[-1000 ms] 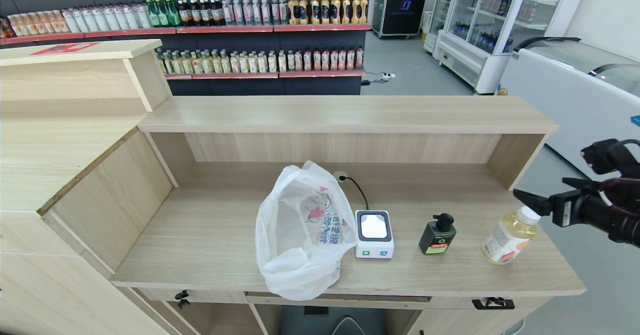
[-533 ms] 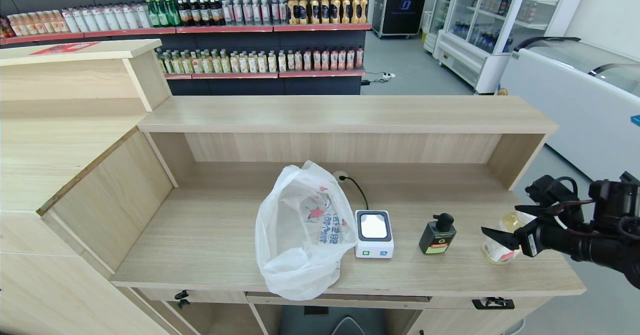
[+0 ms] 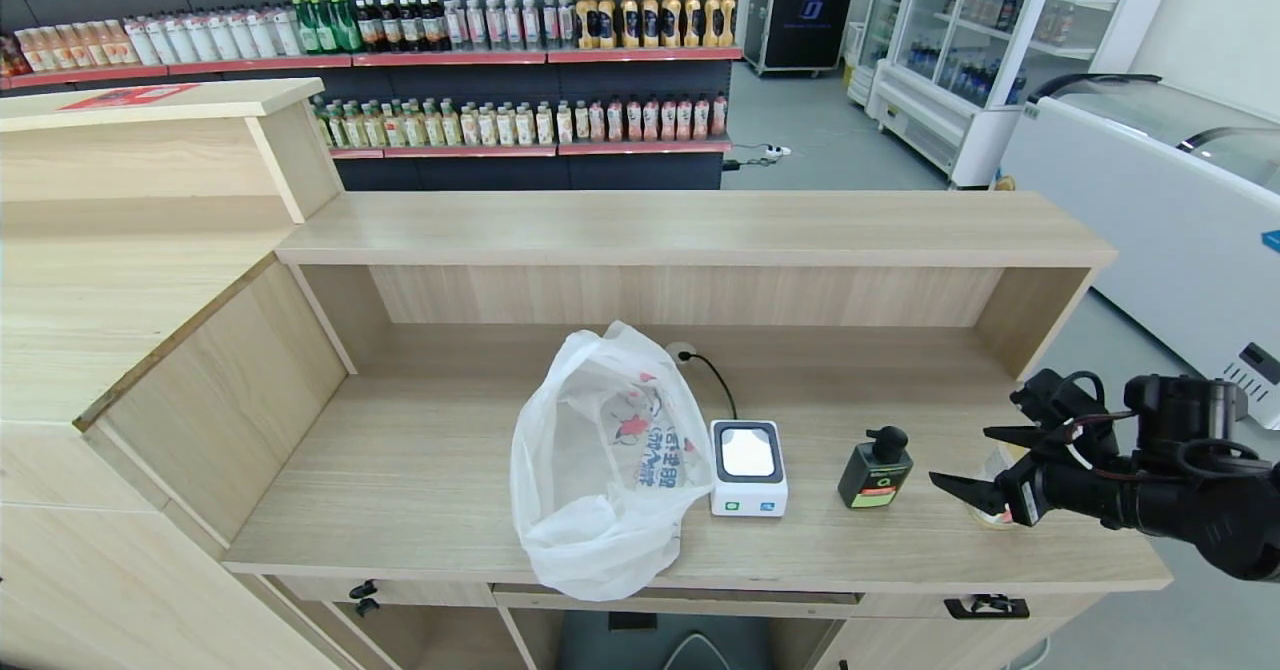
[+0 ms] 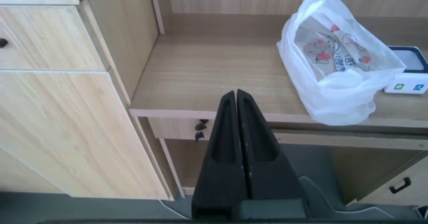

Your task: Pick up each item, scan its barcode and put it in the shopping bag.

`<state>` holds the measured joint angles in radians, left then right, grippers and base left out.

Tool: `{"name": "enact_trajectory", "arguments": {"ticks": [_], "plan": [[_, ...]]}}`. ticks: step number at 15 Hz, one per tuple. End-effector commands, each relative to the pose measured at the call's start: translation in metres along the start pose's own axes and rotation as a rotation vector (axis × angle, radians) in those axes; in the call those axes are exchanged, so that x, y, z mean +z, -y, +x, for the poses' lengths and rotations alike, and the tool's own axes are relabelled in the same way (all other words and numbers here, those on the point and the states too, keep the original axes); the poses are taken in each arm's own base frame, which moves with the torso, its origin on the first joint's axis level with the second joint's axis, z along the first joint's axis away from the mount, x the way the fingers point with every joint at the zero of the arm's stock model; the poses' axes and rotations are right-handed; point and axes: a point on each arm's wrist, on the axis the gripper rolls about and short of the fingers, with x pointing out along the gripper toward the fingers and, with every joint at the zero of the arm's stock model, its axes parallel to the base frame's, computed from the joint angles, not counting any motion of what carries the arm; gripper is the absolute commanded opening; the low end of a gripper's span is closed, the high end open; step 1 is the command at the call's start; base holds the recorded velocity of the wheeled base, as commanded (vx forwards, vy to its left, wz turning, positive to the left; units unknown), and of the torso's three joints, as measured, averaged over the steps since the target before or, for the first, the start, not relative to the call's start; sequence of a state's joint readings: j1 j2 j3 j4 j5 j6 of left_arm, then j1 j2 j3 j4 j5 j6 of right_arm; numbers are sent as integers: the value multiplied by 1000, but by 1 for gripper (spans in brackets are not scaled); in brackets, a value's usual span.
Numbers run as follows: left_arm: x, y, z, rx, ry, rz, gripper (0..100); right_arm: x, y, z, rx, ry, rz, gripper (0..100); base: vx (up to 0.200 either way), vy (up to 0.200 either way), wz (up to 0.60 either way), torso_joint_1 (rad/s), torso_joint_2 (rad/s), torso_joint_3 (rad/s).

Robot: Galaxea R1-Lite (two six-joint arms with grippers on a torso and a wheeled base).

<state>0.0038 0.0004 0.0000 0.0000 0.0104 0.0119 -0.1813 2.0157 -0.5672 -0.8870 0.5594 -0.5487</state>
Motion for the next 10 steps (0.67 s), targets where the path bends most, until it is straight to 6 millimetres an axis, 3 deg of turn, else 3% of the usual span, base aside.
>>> {"name": "enact_trajectory", "arguments": {"ticks": [1,10], "plan": [[0,0,0,1,0,0,0,-7,3,11,27,-5,5,100,0,0,0,0,0,0],[0,0,0,1,0,0,0,-27,9,40,123,4,-25,100,0,0,0,0,0,0]]}}
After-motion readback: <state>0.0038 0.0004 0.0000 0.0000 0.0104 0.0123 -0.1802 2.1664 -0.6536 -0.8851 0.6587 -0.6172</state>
